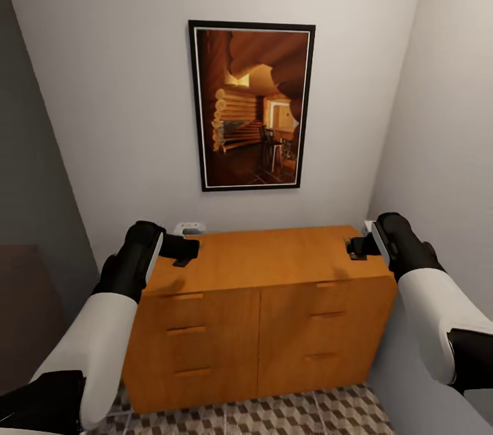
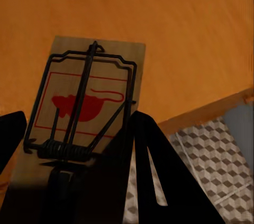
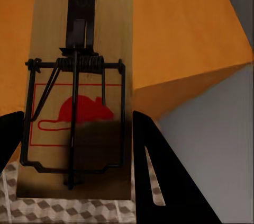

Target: Take the four mousetraps from the cabinet in the bathroom and place them on the bathroom floor. Make sure all four end up on the same floor surface, and ensure that at least two of them are either under or directly next to the same bathroom sink.

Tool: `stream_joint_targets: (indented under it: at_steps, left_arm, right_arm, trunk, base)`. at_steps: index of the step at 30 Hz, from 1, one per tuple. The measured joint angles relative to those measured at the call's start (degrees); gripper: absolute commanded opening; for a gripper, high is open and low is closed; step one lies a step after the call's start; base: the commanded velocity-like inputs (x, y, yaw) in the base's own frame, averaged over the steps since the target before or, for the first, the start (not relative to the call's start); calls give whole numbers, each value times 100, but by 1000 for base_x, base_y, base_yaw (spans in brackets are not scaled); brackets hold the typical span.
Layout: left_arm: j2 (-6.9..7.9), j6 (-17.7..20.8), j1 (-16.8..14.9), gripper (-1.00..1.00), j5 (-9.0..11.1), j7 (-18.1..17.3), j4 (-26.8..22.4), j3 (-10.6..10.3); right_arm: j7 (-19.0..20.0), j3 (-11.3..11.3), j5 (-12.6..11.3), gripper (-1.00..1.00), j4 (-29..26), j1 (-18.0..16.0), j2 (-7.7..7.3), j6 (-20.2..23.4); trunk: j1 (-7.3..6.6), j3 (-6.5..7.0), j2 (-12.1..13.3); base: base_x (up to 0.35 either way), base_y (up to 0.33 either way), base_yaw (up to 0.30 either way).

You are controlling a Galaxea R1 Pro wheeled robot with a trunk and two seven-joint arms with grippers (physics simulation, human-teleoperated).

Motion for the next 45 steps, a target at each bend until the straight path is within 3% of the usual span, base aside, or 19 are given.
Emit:
stream_joint_targets:
  at_steps: [6, 9, 14, 18, 21, 25, 33, 45]
  left_arm:
    - [-4, 1, -1, -100, 1, 0, 12, 0]
    - [-9, -4, 0, -100, 0, 0, 36, -3]
    - [-35, -5, -1, -100, -1, 0, 96, -9]
    - [-52, -6, -2, -100, -1, 0, 104, -21]
    - [-63, -11, -2, -100, 1, 0, 117, -25]
    - [-103, -16, 0, -100, -1, 0, 130, -31]
    - [-114, -26, -1, -100, -14, 0, 310, -36]
    - [-109, -25, 0, -100, -2, 0, 341, -37]
  right_arm:
    - [1, 0, -1, -100, 0, 1, 11, -8]
    - [-11, 0, -5, -100, 0, 1, 170, -20]
    - [-91, 4, 64, -100, -38, 1, 797, -99]
    - [-170, 23, 68, -100, -153, 1, 1411, -223]
    - [-279, 20, 99, -100, -119, 1, 1626, -257]
    - [-338, 17, 94, -100, 83, 1, 1702, -438]
    - [-361, 24, 61, -100, 687, 1, 1725, -1353]
    - [-363, 20, 90, -100, 814, 0, 1687, -1475]
  trunk:
    - [0, 0, 0]
    - [0, 0, 0]
    - [0, 0, 0]
    - [0, 0, 0]
    - [0, 0, 0]
    - [0, 0, 0]
    - [0, 0, 0]
    - [0, 0, 0]
  base:
    - [-344, 0, 0]
    - [-344, 0, 0]
    - [-344, 0, 0]
    - [-344, 0, 0]
    - [-344, 0, 0]
    - [-344, 0, 0]
    - [-344, 0, 0]
    - [-344, 0, 0]
